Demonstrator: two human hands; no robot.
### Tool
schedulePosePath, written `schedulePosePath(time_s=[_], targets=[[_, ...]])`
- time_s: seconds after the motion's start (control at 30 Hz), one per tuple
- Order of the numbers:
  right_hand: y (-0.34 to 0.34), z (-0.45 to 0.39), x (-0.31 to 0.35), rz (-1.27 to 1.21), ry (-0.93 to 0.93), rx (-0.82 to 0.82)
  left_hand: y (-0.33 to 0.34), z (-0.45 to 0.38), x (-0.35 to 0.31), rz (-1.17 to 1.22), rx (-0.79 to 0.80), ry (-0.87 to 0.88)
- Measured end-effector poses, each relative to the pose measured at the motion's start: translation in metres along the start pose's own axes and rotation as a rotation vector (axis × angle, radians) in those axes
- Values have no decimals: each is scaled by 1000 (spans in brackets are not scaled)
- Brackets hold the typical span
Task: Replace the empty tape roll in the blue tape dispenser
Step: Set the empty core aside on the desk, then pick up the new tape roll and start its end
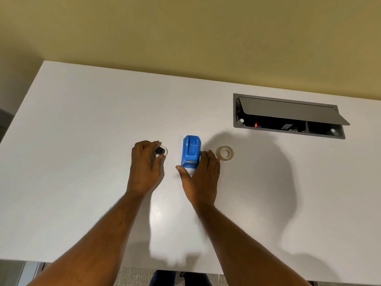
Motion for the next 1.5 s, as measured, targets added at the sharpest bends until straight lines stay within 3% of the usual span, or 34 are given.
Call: schedulePosePath(time_s=[0.17, 0.43, 0.8, 1.03, 1.27, 1.37, 1.5], targets=[[1, 2, -3, 21, -31, -2, -2, -7, 0, -110, 54, 131], [3, 2, -3, 17, -61, -52, -5, -24, 6, -116, 134, 114], [2, 2, -4, 10, -85, -47, -7, -29, 4, -152, 99, 116], [-5, 8, -9, -49, -87, 17, -13, -24, -10, -48, 60, 25], [-30, 21, -34, -145, -109, 167, -11, -2, -26, -37, 57, 95], [-46, 16, -48, -103, -147, 73, -13, 6, -31, -32, 66, 87], [-57, -17, -52, -39, -29, -80, -17, 13, -36, -33, 77, 83]])
Point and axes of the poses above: each hand's wrist, its own z-axis away from the middle knuckle, its own y-axis out of the palm, x = y × z, the point moved 1 cm from there along -z, towards the middle knuckle, and after that the axes turned 12 degrees about -x, right-handed, at the moved point
